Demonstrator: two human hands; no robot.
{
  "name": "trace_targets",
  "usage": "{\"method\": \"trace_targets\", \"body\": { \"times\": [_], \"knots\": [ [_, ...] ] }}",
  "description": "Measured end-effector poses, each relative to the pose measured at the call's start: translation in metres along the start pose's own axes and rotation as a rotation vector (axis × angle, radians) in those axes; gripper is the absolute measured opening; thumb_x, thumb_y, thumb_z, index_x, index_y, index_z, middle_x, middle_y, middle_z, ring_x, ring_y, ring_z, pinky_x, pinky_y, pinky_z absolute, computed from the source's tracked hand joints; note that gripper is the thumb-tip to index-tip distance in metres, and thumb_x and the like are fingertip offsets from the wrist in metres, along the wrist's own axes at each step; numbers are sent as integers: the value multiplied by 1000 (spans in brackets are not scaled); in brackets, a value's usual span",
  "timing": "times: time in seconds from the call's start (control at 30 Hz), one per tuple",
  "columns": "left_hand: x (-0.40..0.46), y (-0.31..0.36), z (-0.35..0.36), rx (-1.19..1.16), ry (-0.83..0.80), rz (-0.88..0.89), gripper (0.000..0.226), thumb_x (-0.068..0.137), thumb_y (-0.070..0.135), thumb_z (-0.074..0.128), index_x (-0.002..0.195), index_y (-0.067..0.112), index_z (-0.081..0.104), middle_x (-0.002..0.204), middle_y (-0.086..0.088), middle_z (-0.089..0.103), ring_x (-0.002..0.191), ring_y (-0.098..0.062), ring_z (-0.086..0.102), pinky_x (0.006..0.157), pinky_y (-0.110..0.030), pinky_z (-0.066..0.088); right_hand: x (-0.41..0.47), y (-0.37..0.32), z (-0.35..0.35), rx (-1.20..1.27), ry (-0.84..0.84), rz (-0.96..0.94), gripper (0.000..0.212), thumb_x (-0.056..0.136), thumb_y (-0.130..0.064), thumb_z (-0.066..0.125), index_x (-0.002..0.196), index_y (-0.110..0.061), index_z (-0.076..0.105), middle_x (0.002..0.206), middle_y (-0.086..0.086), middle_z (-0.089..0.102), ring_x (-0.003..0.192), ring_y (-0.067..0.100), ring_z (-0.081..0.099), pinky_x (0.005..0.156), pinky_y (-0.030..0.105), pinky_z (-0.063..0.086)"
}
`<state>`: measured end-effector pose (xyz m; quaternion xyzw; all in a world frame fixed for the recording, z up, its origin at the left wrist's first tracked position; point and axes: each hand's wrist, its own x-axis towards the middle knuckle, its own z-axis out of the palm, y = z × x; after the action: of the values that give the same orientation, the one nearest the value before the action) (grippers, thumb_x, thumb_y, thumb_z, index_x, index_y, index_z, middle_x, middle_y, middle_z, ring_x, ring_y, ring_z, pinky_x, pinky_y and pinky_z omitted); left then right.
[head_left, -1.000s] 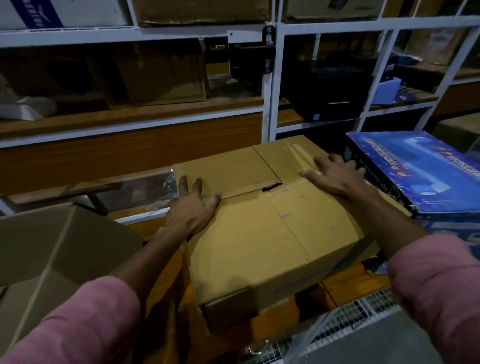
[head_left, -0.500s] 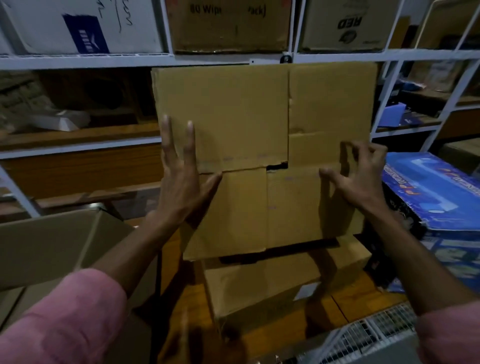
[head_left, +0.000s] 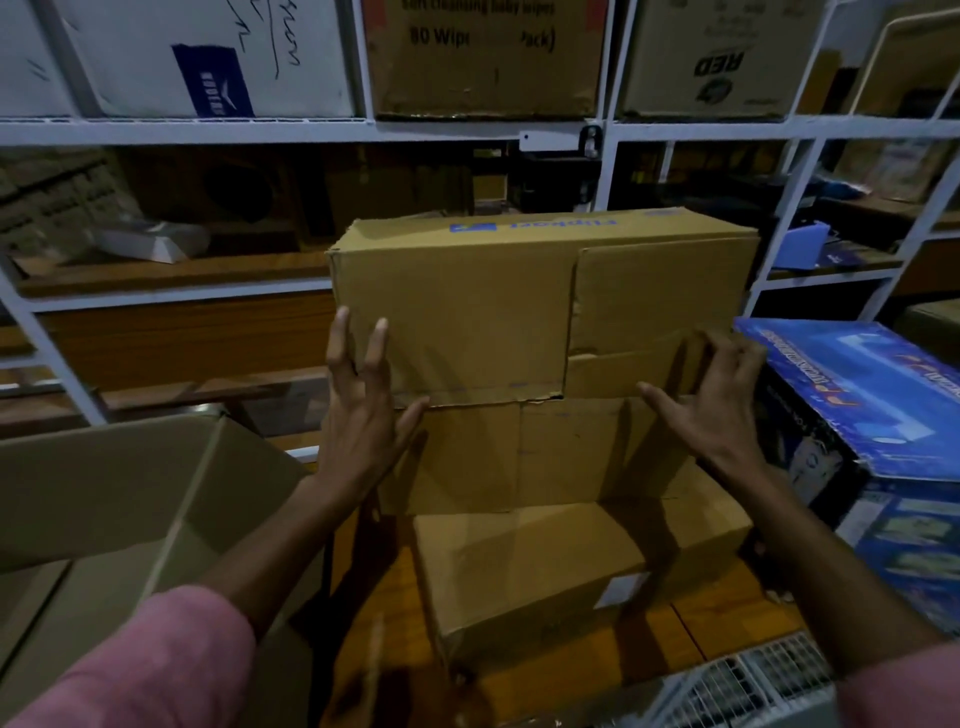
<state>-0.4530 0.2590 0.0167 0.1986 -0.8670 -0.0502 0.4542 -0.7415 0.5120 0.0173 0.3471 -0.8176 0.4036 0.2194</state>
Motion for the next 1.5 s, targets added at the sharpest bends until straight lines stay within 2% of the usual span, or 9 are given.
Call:
{"method": "trace_targets", "body": {
  "times": [0.13,0.3,0.4,0.53,0.73,0.9,1.07,1.2,1.5],
  "knots": [
    [41,-2,-9,62,-8,-5,112,79,33,82,158,25,3,165,-15,-13,151,-44,4,101,-66,45,38,-13,-11,-12,1,-116,111,68,-36,90,150,-30,17,150,11,11,141,38,21,110,55,39],
    [87,-2,-19,110,-68,-50,123,73,39,87,160,28,0,167,-6,-11,145,-48,18,100,-64,42,75,-34,-29,-69,-18,-211,122,67,-39,91,154,-37,6,162,13,-3,148,39,9,114,60,31],
    [97,-3,-21,97,-100,-76,123,69,37,90,159,30,5,165,-6,-2,143,-47,21,105,-66,38,96,-40,-39,-120,-105,-180,127,65,-41,91,155,-41,2,164,5,-13,146,45,14,111,63,32],
    [91,4,-24,110,-116,-95,114,67,28,92,153,29,17,158,-13,7,135,-51,25,98,-66,46,104,-43,-45,-175,-171,-165,111,64,-34,92,146,-41,19,159,-2,3,135,49,32,101,66,43],
    [67,13,-36,124,6,-1,97,71,18,89,145,20,28,150,-20,15,131,-49,28,85,-59,55,77,-45,-64,-141,-4,-179,88,65,-26,93,131,-28,35,145,19,24,128,46,41,92,59,51],
    [27,11,-41,17,157,141,72,78,7,82,133,21,37,138,-10,21,123,-46,36,91,-51,51,32,-33,-72,-83,125,-196,68,70,-18,88,121,-18,43,134,25,33,125,42,41,84,53,55],
    [-52,12,-40,-18,75,87,51,83,23,77,121,18,43,127,-12,29,113,-44,42,83,-50,53,-53,-25,-61,-63,133,-146,52,77,-42,82,106,-15,48,123,12,34,117,38,40,83,49,52],
    [-98,25,-49,26,-88,-43,42,88,40,67,118,22,44,128,-12,31,117,-39,38,77,-46,55,-113,-30,-51,-129,13,21,50,86,-63,59,100,-16,49,122,11,34,117,37,40,82,41,46],
    [-170,39,-62,256,-389,-70,48,91,52,59,128,22,51,136,-13,34,129,-38,31,102,-53,41,-176,-54,-28,-307,-176,38,41,93,-44,65,116,-11,60,125,19,45,117,42,41,93,53,43]
  ]
}}
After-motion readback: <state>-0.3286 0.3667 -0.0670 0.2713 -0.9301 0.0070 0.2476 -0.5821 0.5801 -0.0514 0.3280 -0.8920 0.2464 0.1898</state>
